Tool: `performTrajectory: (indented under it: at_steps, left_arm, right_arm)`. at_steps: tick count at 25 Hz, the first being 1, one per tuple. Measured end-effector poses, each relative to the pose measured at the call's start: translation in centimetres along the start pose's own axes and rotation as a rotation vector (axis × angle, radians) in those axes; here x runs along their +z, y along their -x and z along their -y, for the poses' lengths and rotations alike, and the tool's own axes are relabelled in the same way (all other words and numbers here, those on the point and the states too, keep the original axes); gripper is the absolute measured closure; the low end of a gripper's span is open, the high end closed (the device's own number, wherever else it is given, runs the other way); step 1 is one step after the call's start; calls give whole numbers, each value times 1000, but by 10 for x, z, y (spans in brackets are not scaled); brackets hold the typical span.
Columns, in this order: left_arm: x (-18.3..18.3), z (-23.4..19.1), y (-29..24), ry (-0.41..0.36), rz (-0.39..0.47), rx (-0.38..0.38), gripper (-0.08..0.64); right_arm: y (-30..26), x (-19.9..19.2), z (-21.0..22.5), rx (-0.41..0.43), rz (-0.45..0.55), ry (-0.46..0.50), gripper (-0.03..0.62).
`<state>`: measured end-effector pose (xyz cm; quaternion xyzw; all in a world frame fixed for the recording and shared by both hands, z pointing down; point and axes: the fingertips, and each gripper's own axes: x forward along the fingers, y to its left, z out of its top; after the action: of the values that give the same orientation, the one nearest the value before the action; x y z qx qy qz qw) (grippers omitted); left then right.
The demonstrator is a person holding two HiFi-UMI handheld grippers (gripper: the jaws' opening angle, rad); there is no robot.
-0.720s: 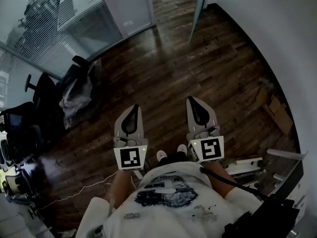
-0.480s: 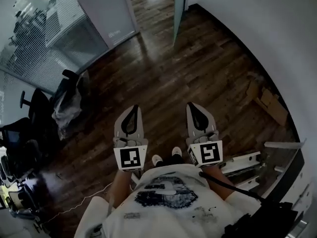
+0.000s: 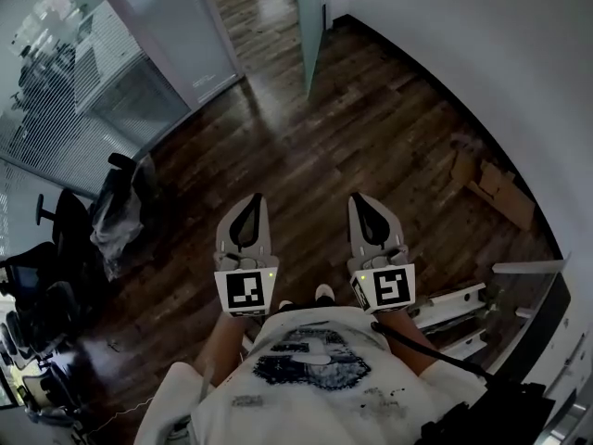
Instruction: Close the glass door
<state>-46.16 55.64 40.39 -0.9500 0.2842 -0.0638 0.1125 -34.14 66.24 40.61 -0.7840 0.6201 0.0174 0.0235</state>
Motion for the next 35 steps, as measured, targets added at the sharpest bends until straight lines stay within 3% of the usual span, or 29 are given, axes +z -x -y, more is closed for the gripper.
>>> performTrajectory:
  at_steps: [8, 15, 24, 35]
  left_arm:
    - [-1, 16, -15, 8, -17, -14, 558]
    - [-20, -4, -58, 16, -11, -26, 558]
    - [-20, -37, -165, 36, -20, -87, 558]
    - [-38, -102, -279, 22, -20, -98, 557]
  right_arm:
    - [-2, -15, 30, -13, -21, -29, 586]
    - [-35, -31, 52, -52, -51, -48, 586]
    - [-130, -37, 92, -80, -73, -35, 586]
    - [-263, -39, 124, -96, -79, -37, 586]
